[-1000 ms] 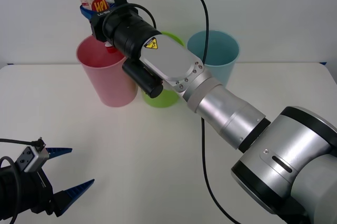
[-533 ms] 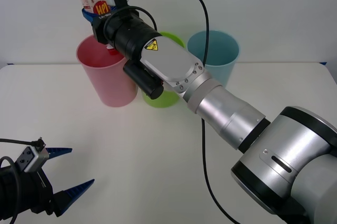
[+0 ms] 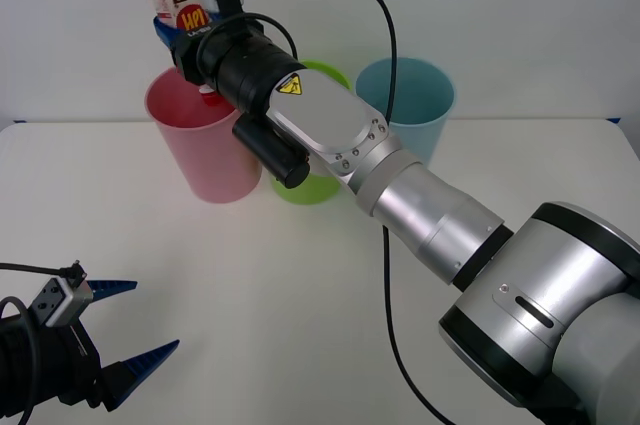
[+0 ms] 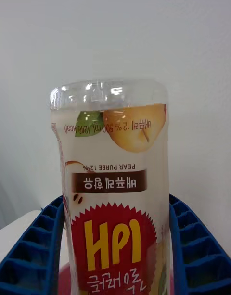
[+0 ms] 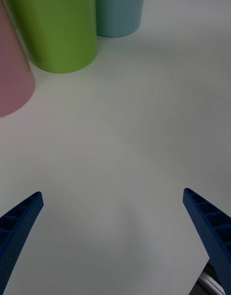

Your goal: Put cans in the blue bin and PET bottles in the pink bin and trash in the green bin.

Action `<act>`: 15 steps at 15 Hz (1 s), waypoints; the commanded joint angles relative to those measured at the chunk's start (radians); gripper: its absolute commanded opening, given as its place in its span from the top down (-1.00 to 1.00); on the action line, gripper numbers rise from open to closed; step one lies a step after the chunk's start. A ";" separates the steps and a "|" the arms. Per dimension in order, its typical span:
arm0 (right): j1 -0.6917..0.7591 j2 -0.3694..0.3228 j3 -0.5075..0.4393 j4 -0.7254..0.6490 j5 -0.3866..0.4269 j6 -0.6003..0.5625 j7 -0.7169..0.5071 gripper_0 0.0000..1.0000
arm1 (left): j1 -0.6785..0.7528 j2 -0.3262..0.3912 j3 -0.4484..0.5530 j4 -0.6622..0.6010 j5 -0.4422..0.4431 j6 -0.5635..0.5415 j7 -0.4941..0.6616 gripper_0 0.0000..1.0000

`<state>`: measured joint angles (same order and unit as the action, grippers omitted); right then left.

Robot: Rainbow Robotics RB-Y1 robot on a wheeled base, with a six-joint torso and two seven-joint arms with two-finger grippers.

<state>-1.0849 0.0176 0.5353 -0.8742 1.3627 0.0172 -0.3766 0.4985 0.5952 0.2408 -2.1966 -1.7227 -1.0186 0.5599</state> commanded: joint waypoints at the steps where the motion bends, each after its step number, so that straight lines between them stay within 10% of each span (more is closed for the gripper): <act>1: -0.001 0.000 0.000 0.000 -0.010 -0.002 0.025 -1.00 | 0.000 0.000 0.000 0.000 0.000 0.000 0.000 -1.00; 10: 0.000 -0.008 -0.031 -0.063 -0.054 -0.118 0.030 -1.00 | 0.000 0.000 0.000 0.000 0.000 0.000 0.000 -1.00; 15: 0.099 -0.311 0.072 -0.414 -0.297 -0.230 -0.004 -1.00 | 0.000 0.000 0.000 0.000 0.000 0.000 0.000 -1.00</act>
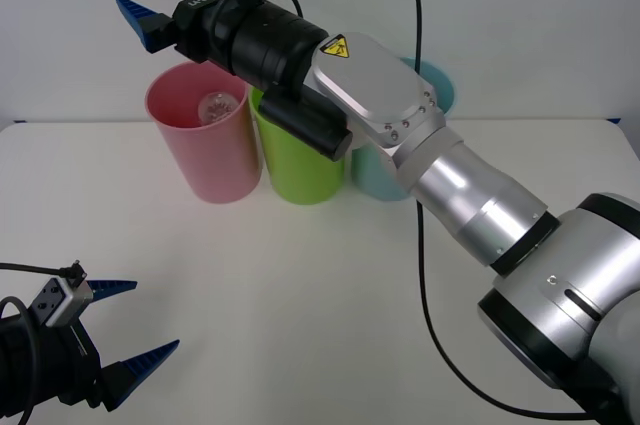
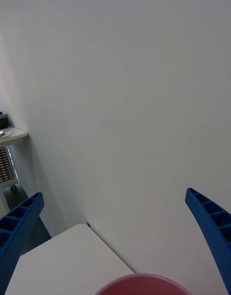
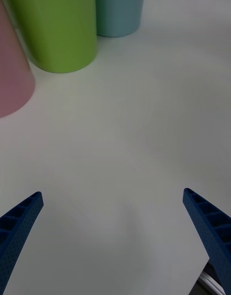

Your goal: Put cans in the blue bin and PET bottles in the pink bin and trash in the green bin.

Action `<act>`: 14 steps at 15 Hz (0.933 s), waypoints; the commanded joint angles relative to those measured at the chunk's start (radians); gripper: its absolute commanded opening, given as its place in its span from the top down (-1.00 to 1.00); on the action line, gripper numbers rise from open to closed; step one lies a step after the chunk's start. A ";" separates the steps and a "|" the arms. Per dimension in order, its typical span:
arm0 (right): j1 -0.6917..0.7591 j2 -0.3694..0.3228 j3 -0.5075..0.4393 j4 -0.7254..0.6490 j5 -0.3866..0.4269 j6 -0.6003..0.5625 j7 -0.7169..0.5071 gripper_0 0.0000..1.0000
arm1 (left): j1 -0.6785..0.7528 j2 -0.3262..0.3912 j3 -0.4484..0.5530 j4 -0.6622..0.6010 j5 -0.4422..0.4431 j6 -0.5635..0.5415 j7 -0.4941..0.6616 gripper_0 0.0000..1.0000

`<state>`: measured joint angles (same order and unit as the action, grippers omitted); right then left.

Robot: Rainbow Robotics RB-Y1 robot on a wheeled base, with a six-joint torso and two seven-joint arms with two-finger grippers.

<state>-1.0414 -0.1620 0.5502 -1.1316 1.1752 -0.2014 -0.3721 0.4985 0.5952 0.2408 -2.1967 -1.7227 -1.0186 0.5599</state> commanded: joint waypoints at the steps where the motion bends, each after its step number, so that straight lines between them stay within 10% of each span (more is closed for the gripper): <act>1: 0.089 -0.226 0.096 -0.260 -0.178 -0.012 -0.010 -1.00 | 0.000 0.000 0.000 0.000 0.000 0.000 0.000 -1.00; 6: 0.336 -0.490 0.002 -0.597 -0.261 -0.170 -0.005 -1.00 | 0.000 0.000 0.000 0.000 0.000 0.000 0.000 -1.00; 14: 0.854 -0.482 -0.449 -0.763 0.034 -0.696 -0.022 -1.00 | 0.000 0.000 0.000 0.000 0.000 0.000 0.000 -1.00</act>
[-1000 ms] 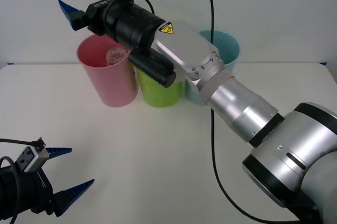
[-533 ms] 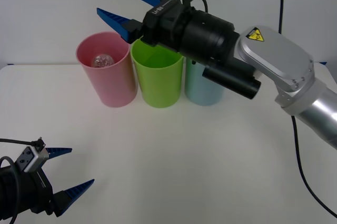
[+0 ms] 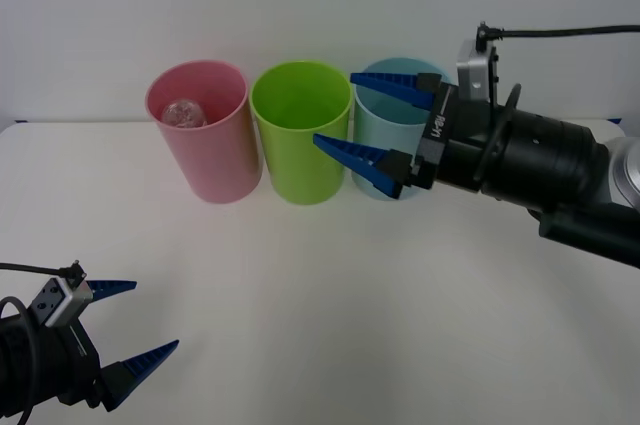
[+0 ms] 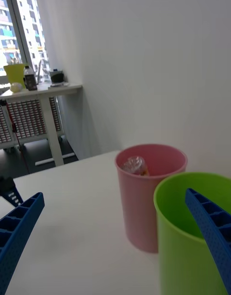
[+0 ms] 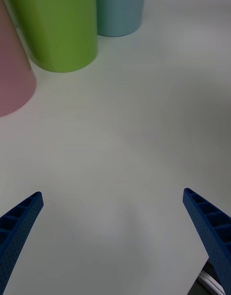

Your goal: Put cans in the blue bin and PET bottles in the pink bin and trash in the green bin.

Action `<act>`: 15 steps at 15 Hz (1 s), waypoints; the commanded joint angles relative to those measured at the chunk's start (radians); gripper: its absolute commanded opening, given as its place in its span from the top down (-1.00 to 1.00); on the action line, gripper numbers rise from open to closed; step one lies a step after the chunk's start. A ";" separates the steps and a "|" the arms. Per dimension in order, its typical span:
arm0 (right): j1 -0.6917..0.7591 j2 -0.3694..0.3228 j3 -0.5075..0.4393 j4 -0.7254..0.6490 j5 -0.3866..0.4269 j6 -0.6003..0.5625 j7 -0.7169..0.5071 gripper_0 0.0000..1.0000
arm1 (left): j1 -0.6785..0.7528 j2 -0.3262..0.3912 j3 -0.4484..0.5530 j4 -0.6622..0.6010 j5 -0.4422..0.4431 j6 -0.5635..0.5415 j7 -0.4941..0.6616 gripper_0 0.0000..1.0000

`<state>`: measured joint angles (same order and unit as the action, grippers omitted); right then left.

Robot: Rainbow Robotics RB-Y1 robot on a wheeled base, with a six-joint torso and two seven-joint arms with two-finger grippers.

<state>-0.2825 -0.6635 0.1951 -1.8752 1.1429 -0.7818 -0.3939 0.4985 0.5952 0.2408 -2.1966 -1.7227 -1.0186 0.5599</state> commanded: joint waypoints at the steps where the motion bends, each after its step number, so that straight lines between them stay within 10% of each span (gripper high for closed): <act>1: 0.141 0.041 -0.152 -0.019 0.100 -0.194 0.000 -1.00 | 0.000 0.000 0.000 0.000 0.000 0.000 0.000 -1.00; 7: 0.269 0.193 -0.473 -0.019 0.320 -0.591 -0.003 -1.00 | 0.000 0.000 0.000 0.000 0.000 0.000 0.000 -1.00; 15: 0.321 0.209 -0.536 -0.012 0.282 -0.628 0.043 -1.00 | 0.000 0.000 0.000 0.000 0.000 0.000 0.000 -1.00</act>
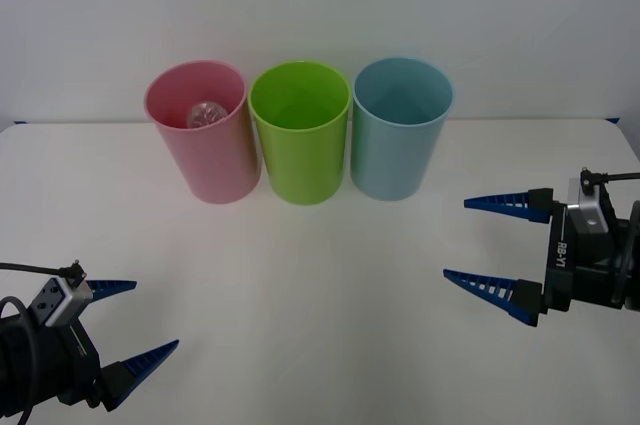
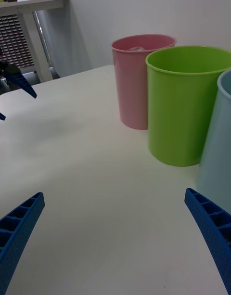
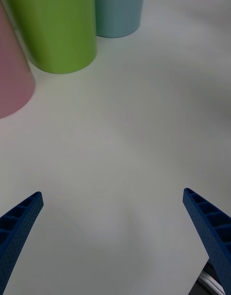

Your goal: Put cans in the blue bin and PET bottles in the pink bin and trash in the green bin.

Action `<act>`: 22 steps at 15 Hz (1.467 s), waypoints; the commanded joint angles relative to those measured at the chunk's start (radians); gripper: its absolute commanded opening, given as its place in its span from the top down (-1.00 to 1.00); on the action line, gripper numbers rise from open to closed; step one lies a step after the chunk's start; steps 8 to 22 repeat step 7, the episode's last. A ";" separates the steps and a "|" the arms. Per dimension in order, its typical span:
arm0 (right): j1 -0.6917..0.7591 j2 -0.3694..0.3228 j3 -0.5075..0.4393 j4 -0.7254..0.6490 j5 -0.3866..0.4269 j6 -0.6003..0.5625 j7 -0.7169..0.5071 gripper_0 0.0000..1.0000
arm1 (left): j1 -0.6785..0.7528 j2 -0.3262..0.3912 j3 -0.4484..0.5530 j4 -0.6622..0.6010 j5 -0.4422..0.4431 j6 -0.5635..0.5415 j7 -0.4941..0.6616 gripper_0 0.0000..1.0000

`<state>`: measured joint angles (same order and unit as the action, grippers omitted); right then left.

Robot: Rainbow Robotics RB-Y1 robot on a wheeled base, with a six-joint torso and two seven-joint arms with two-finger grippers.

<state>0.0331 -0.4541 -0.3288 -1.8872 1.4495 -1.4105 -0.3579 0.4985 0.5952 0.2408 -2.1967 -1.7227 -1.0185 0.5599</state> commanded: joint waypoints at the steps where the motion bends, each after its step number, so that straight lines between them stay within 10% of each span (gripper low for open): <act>1: 0.005 0.000 -0.016 0.005 -0.038 -0.001 0.008 -1.00 | 0.000 0.000 0.000 0.000 0.000 0.000 0.000 -1.00; 22: 0.011 0.000 -0.016 0.020 -0.040 -0.001 0.002 -1.00 | 0.000 0.000 0.000 0.000 0.000 0.000 0.000 -1.00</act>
